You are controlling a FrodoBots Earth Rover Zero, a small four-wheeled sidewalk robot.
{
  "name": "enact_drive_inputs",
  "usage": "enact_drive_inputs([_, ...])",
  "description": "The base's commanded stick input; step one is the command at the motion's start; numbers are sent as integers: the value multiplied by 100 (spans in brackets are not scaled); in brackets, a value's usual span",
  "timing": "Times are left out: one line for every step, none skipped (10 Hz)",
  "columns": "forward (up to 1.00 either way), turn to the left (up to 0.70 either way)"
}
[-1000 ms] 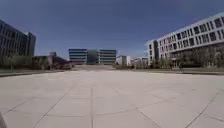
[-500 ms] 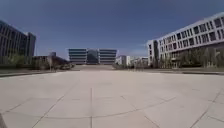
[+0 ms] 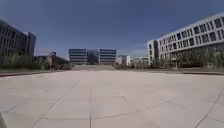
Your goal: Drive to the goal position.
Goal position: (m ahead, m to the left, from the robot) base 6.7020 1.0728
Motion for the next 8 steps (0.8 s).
enact_drive_inputs([9,-5])
enact_drive_inputs([9,-5])
enact_drive_inputs([9,-5])
enact_drive_inputs([9,-5])
enact_drive_inputs([9,-5])
enact_drive_inputs([9,-5])
enact_drive_inputs([9,-5])
enact_drive_inputs([9,-5])
